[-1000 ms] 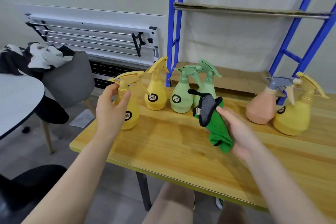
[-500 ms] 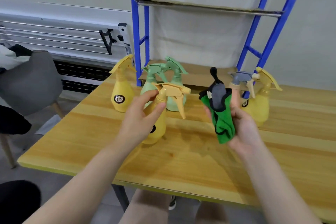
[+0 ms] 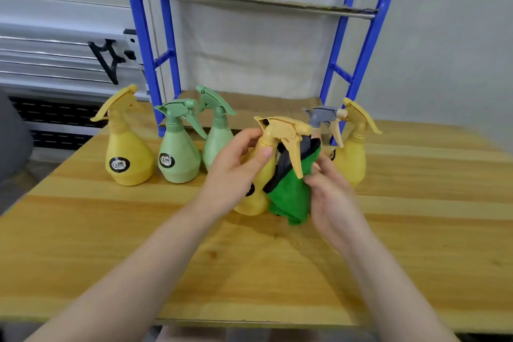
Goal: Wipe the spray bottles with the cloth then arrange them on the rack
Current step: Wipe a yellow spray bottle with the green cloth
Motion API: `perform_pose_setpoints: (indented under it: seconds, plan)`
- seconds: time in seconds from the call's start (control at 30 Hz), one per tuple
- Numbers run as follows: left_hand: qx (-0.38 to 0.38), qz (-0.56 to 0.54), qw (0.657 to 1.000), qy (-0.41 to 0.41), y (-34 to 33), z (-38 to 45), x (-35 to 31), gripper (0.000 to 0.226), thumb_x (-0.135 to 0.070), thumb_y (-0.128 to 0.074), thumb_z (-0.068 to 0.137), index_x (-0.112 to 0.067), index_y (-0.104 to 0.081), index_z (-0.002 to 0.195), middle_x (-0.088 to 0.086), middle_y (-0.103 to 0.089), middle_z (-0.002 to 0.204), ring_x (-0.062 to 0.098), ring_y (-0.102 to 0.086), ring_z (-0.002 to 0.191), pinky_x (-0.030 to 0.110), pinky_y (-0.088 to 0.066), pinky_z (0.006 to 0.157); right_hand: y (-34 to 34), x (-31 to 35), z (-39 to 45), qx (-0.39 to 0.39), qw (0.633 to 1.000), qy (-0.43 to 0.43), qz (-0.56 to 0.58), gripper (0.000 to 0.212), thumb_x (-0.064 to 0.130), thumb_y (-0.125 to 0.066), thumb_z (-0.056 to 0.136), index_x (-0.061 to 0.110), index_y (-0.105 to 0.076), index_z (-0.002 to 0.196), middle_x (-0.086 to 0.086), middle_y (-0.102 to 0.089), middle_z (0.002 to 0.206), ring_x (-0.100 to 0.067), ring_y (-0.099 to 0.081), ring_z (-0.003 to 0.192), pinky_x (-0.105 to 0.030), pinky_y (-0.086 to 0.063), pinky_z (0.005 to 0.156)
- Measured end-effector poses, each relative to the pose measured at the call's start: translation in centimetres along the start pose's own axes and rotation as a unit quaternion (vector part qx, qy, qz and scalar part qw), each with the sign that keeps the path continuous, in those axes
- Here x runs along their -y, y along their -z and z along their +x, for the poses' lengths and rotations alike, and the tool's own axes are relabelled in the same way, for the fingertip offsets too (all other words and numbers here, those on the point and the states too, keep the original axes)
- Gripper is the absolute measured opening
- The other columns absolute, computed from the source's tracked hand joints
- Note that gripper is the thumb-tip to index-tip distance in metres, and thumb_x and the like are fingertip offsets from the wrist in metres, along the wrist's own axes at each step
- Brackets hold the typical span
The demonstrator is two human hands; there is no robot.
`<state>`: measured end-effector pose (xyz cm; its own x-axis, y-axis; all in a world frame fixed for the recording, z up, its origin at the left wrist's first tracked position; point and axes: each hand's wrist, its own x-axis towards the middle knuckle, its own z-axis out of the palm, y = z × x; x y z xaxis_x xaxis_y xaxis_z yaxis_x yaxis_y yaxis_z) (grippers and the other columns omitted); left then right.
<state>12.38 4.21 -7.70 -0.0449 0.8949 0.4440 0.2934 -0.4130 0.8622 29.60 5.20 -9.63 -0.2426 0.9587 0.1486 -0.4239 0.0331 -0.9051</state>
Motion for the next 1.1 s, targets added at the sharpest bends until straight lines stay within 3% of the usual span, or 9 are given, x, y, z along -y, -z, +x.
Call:
perform_pose_setpoints:
  seconds: [0.2,0.3,0.37,0.43,0.5,0.63,0.77,0.93,1.1]
  plan:
    - [0.001,-0.029,1.0,0.001,-0.5,1.3,0.6,0.027,-0.024,-0.059,0.094,-0.014,-0.061,0.12,-0.002,-0.068,0.109,0.014,-0.062,0.104,0.027,-0.049,0.092,-0.7,-0.4,1.5,-0.048,0.971,0.125,-0.198,0.026,0.002,-0.067,0.088,0.025,-0.064,0.099,-0.006,-0.068,0.105,-0.011,-0.065,0.094,-0.027,-0.053,0.081]
    - [-0.013,-0.024,1.0,0.006,-0.4,1.7,1.1,0.021,-0.024,-0.057,0.095,-0.02,-0.062,0.115,-0.006,-0.068,0.104,0.013,-0.063,0.1,0.03,-0.051,0.09,-1.0,-0.7,3.0,-0.104,0.939,0.154,-0.291,0.022,0.013,-0.078,0.081,0.033,-0.07,0.081,-0.006,-0.067,0.095,-0.015,-0.061,0.087,-0.015,-0.046,0.071]
    - [-0.035,-0.021,0.999,-0.002,-0.6,2.1,1.1,0.017,-0.019,-0.055,0.098,-0.021,-0.062,0.112,-0.009,-0.068,0.101,0.007,-0.062,0.096,0.026,-0.05,0.086,-1.9,-0.5,3.5,-0.101,0.931,0.192,-0.293,0.016,0.011,-0.076,0.083,0.026,-0.076,0.089,-0.001,-0.069,0.098,-0.015,-0.061,0.101,-0.016,-0.048,0.082]
    - [-0.058,-0.039,0.997,-0.013,-0.9,2.6,0.7,0.019,-0.016,-0.053,0.099,-0.012,-0.062,0.114,-0.008,-0.068,0.097,0.001,-0.062,0.089,0.019,-0.048,0.08,-3.0,-0.1,3.3,-0.074,0.932,0.23,-0.27,0.02,-0.002,-0.063,0.09,0.007,-0.073,0.106,0.01,-0.065,0.095,0.013,-0.055,0.1,-0.005,-0.041,0.084]
    - [-0.08,-0.065,0.994,-0.022,-1.2,3.1,0.3,0.02,-0.016,-0.053,0.099,-0.008,-0.061,0.115,-0.008,-0.067,0.094,-0.002,-0.061,0.085,0.016,-0.046,0.076,-3.7,-0.4,3.3,-0.04,0.932,0.252,-0.258,0.031,-0.007,-0.048,0.097,0.005,-0.06,0.123,0.021,-0.063,0.096,0.026,-0.049,0.098,0.001,-0.035,0.085]
    - [-0.102,-0.044,0.992,-0.06,-1.3,3.7,0.5,0.02,-0.021,-0.057,0.096,-0.016,-0.062,0.114,-0.005,-0.068,0.103,0.009,-0.063,0.098,0.03,-0.05,0.088,-3.5,-2.5,4.0,-0.012,0.922,0.241,-0.304,0.039,0.01,-0.039,0.102,0.019,-0.045,0.139,0.013,-0.058,0.127,0.002,-0.051,0.122,-0.022,-0.04,0.105]
    - [-0.077,-0.044,0.993,-0.081,-1.0,4.4,0.6,0.015,-0.026,-0.057,0.093,-0.028,-0.061,0.108,-0.008,-0.068,0.104,0.017,-0.064,0.102,0.043,-0.05,0.093,-3.0,-2.6,3.7,0.0,0.909,0.246,-0.337,0.049,0.006,-0.038,0.104,0.043,-0.03,0.135,0.042,-0.043,0.127,0.016,-0.042,0.122,-0.006,-0.03,0.101]
    - [-0.095,-0.115,0.988,-0.036,-1.3,4.6,0.4,0.019,-0.014,-0.055,0.098,-0.009,-0.061,0.114,-0.005,-0.068,0.098,0.007,-0.063,0.093,0.03,-0.051,0.086,-2.0,-2.6,3.4,0.006,0.934,0.184,-0.307,0.03,0.013,-0.035,0.105,0.022,-0.047,0.131,0.023,-0.056,0.114,0.008,-0.053,0.107,-0.016,-0.04,0.093]
    - [-0.16,-0.229,0.96,0.031,-1.0,3.8,0.7,0.021,-0.02,-0.054,0.099,-0.014,-0.063,0.117,0.007,-0.069,0.112,0.021,-0.064,0.106,0.043,-0.051,0.097,-1.6,-2.0,2.6,0.02,0.946,0.116,-0.301,0.031,0.013,-0.033,0.107,0.038,-0.046,0.12,0.025,-0.056,0.116,0.02,-0.05,0.105,-0.002,-0.036,0.089]
